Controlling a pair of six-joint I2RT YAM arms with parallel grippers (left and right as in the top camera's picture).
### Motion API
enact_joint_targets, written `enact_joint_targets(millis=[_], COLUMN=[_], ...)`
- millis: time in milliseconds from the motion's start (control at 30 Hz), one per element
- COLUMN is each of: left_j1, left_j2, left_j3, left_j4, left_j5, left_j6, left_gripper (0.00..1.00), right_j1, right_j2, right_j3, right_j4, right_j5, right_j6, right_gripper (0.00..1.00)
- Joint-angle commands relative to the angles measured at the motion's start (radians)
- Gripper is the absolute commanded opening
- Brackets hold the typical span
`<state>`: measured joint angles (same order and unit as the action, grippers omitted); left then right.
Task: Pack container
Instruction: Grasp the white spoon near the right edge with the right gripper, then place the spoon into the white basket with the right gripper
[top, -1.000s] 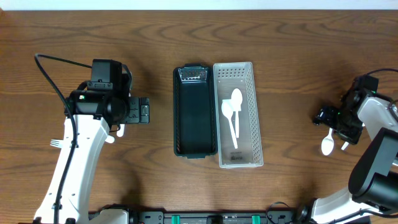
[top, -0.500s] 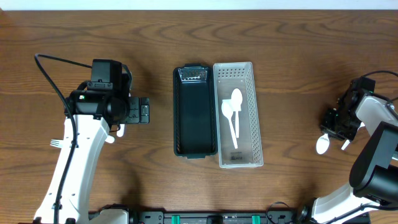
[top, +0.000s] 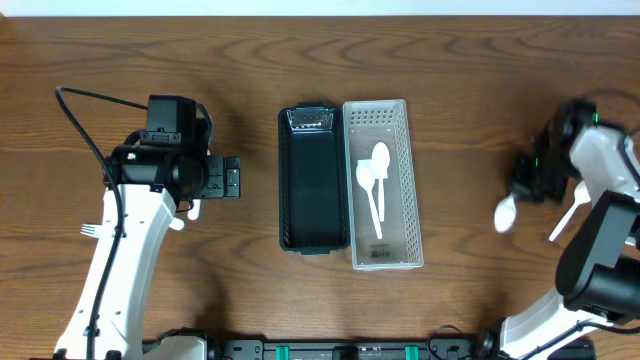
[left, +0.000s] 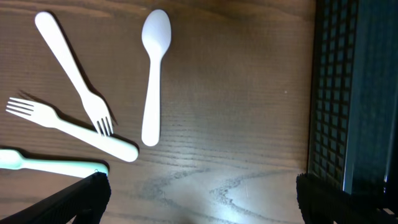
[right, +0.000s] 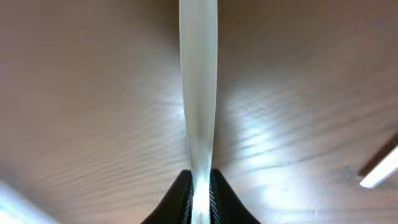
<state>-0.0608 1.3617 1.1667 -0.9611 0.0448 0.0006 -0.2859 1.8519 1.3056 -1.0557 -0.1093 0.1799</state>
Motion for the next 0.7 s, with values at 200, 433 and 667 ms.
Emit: enact_joint_targets(millis=[200, 433, 667], left_j1=[-0.001, -0.001, -0.001], left_j2=[0.004, 0.004, 0.004], left_j3=[0.016, 0.016, 0.016], left_j4=[0.001, 0.001, 0.000], left_j5=[-0.012, -0.012, -0.012], left_j6=[0.005, 0.005, 0.005], left_gripper=[0.98, 0.98, 0.98], right_j1=[0.363, 0.628, 0.779], right_j2=[-0.076, -0.039, 0.080], right_j3=[0.378, 0.367, 0.311], right_j4=[-0.071, -0.041, -0.039], right_j5=[-0.049, -0.045, 0.004], right_j6=[0.088, 0.168, 0.260], right_gripper=[0.12, 0.13, 0.13])
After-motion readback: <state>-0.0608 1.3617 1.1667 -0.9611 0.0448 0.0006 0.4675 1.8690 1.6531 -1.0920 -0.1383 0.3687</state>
